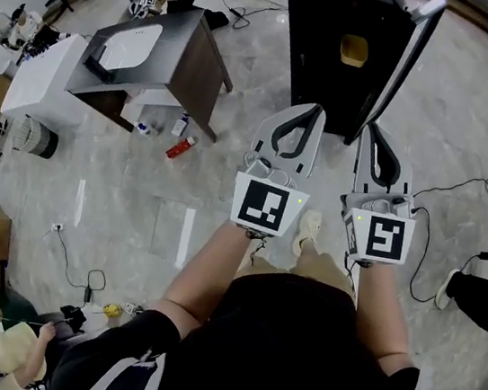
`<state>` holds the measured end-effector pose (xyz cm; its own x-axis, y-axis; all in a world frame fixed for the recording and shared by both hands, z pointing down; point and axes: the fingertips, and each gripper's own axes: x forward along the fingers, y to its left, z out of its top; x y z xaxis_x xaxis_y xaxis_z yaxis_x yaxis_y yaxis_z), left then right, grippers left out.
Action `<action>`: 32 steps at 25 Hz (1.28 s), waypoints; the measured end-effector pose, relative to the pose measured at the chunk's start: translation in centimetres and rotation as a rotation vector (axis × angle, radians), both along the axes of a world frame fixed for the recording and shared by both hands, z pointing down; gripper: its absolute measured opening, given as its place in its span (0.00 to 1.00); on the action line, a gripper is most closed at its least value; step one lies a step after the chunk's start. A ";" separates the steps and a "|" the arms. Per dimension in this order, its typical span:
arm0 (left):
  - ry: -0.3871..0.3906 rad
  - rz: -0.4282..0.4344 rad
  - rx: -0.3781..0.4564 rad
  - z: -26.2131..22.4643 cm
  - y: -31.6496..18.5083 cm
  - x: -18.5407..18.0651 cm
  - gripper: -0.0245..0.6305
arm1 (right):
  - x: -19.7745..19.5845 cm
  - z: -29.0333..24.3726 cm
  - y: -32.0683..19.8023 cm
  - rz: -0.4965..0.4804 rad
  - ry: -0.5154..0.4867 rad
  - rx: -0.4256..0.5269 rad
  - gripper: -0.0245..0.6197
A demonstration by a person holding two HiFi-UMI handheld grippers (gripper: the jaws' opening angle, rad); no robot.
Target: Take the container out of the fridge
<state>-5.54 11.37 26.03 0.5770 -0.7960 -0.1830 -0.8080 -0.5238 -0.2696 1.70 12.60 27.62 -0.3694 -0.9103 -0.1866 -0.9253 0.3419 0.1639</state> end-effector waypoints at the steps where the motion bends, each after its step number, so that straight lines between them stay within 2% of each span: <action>1: -0.004 -0.003 -0.001 0.0 -1.3 0.4 0.07 | 0.5 0.0 -1.4 0.000 -0.001 -0.004 0.10; 9: 0.011 -0.026 -0.025 0.2 -12.1 3.2 0.07 | 3.4 -0.2 -12.4 -0.015 -0.004 -0.018 0.10; 18: 0.017 -0.033 -0.038 0.6 -21.1 5.5 0.07 | 5.9 0.2 -21.3 -0.022 0.001 -0.032 0.10; 26: -0.004 -0.043 -0.039 0.8 -26.7 6.8 0.07 | 7.2 0.6 -27.2 -0.036 -0.001 -0.038 0.10; 32: -0.010 -0.066 -0.022 0.7 -29.2 6.6 0.07 | 7.0 0.9 -29.7 -0.051 0.002 -0.044 0.10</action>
